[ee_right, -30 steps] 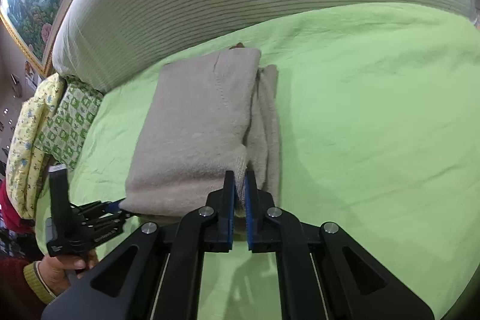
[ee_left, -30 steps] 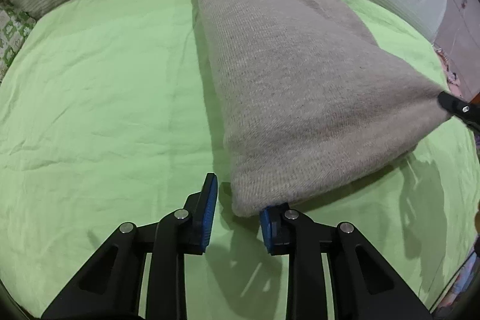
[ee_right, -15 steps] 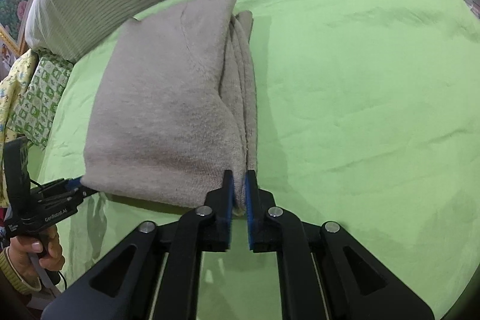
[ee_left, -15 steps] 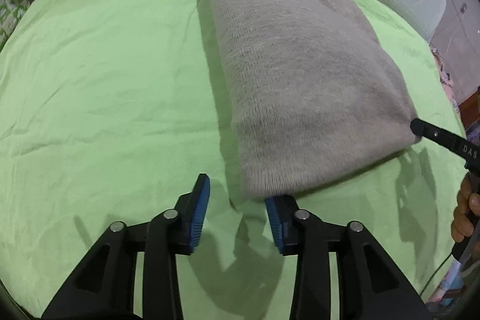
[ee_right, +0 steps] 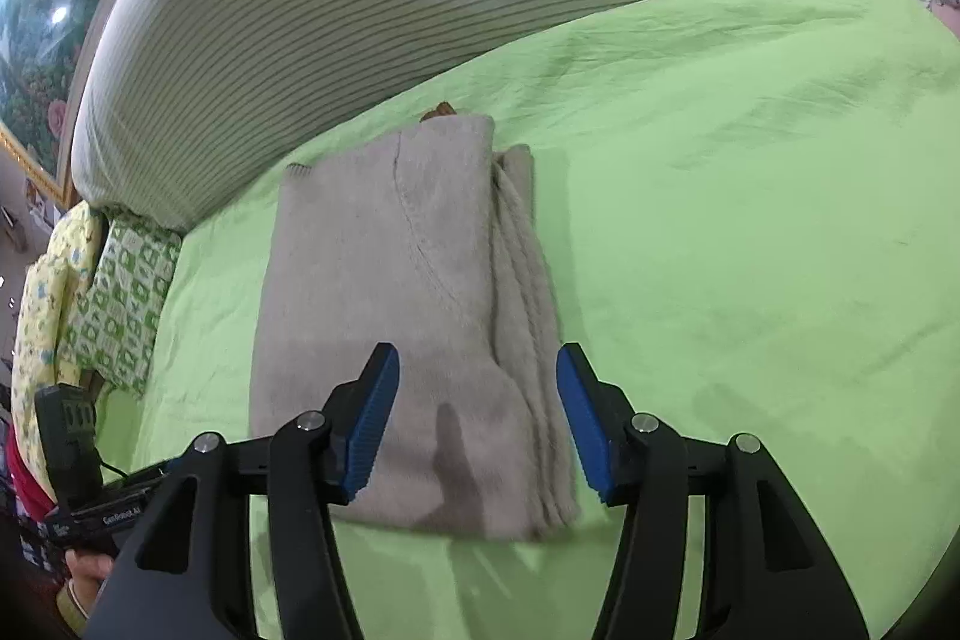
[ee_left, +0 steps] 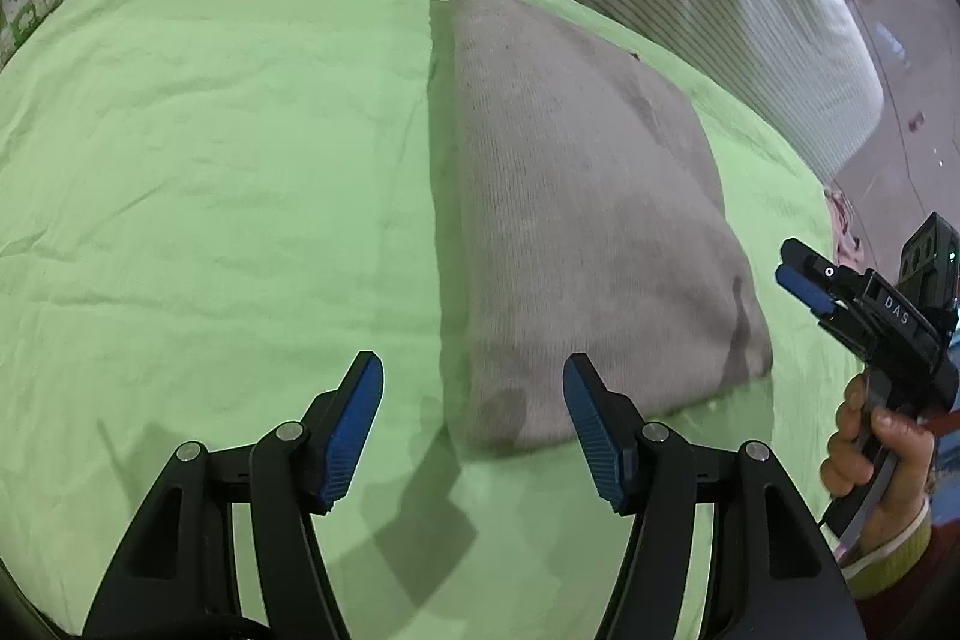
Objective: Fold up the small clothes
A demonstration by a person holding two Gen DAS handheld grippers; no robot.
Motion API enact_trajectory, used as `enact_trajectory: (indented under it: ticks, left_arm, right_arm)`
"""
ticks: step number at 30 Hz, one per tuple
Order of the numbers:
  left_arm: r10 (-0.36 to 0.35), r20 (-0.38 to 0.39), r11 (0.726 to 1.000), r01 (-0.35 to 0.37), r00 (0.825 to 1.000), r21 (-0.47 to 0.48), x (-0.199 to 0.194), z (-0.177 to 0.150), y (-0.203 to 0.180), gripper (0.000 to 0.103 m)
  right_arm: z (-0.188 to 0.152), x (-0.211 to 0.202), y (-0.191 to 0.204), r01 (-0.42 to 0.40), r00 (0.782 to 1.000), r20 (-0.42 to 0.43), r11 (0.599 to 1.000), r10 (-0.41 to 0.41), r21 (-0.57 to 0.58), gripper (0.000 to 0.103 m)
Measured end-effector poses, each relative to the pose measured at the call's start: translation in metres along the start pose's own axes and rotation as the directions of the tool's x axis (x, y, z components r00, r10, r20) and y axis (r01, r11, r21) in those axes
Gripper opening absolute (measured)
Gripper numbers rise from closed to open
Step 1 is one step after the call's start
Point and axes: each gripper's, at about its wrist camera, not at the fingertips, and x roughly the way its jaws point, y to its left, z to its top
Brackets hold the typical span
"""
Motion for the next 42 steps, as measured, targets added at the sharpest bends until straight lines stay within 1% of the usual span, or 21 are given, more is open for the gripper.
enact_trajectory:
  ticks: [1, 3, 7, 9, 11, 15, 17, 19, 23, 24, 26, 29, 30, 33, 38, 42]
  left_arm:
    - [-0.003, 0.005, 1.0, 0.003, 1.0, -0.007, 0.002, 0.005, -0.002, 0.065]
    - [-0.008, 0.011, 1.0, 0.008, 1.0, -0.018, 0.009, 0.013, -0.004, 0.069]
    - [-0.035, 0.003, 0.997, 0.035, 0.999, -0.063, 0.018, 0.032, -0.002, 0.072]
    - [-0.039, 0.0, 0.996, 0.039, 0.999, -0.082, 0.023, 0.04, -0.001, 0.073]
    - [-0.043, -0.001, 0.995, 0.043, 0.999, -0.093, 0.026, 0.044, -0.001, 0.073]
    - [-0.051, -0.003, 0.994, 0.05, 0.999, -0.099, 0.035, 0.051, -0.002, 0.074]
    - [-0.053, -0.005, 0.994, 0.052, 0.999, -0.1, 0.04, 0.053, -0.003, 0.074]
    - [-0.057, -0.008, 0.993, 0.056, 0.998, -0.107, 0.044, 0.054, -0.003, 0.077]
    - [-0.061, -0.022, 0.992, 0.058, 0.998, -0.112, 0.057, 0.055, -0.002, 0.081]
    - [-0.067, -0.025, 0.991, 0.064, 0.997, -0.117, 0.058, 0.055, -0.001, 0.081]
    - [-0.074, -0.021, 0.99, 0.071, 0.997, -0.12, 0.057, 0.059, -0.003, 0.081]
    - [-0.086, -0.017, 0.989, 0.083, 0.996, -0.124, 0.059, 0.064, -0.005, 0.081]
    - [-0.09, -0.017, 0.988, 0.087, 0.996, -0.126, 0.06, 0.066, -0.005, 0.081]
    - [-0.094, -0.022, 0.988, 0.091, 0.995, -0.123, 0.062, 0.07, -0.007, 0.081]
    - [-0.158, -0.022, 0.976, 0.153, 0.987, -0.153, 0.069, 0.074, -0.004, 0.081]
    - [-0.196, -0.024, 0.966, 0.188, 0.98, -0.179, 0.078, 0.077, 0.0, 0.082]
  right_arm:
    - [0.002, 0.004, 0.002, 0.001, 1.0, 0.001, 1.0, -0.001, 0.001, 0.057]
    - [0.01, 0.013, 0.007, 0.007, 1.0, 0.008, 1.0, -0.007, -0.013, 0.062]
    - [0.023, 0.027, 0.009, 0.02, 1.0, 0.015, 1.0, -0.02, -0.015, 0.063]
    - [0.028, 0.036, 0.01, 0.023, 1.0, 0.01, 1.0, -0.023, -0.015, 0.066]
    - [0.032, 0.046, 0.01, 0.024, 1.0, -0.004, 1.0, -0.024, -0.018, 0.067]
    - [0.031, 0.062, 0.007, 0.054, 0.998, -0.032, 0.998, -0.055, -0.036, 0.067]
    - [0.029, 0.069, 0.003, 0.093, 0.994, -0.05, 0.994, -0.095, -0.051, 0.067]
    - [0.026, 0.073, -0.003, 0.107, 0.992, -0.062, 0.992, -0.111, -0.064, 0.067]
    - [0.026, 0.074, -0.012, 0.157, 0.986, -0.049, 0.984, -0.162, -0.083, 0.067]
    - [0.028, 0.073, -0.014, 0.155, 0.986, -0.053, 0.985, -0.159, -0.076, 0.067]
    - [0.031, 0.069, -0.015, 0.121, 0.99, -0.061, 0.991, -0.125, -0.056, 0.067]
    - [0.036, 0.063, -0.013, 0.023, 0.998, -0.06, 1.0, -0.024, -0.02, 0.067]
    - [0.038, 0.062, -0.012, 0.006, 0.998, -0.06, 1.0, -0.007, -0.014, 0.067]
    - [0.041, 0.063, -0.01, -0.014, 0.998, -0.065, 1.0, 0.013, -0.004, 0.067]
    - [0.042, 0.067, -0.014, -0.029, 0.997, -0.074, 1.0, 0.029, 0.011, 0.067]
    - [0.04, 0.068, -0.023, -0.045, 0.995, -0.092, 0.999, 0.046, 0.022, 0.067]
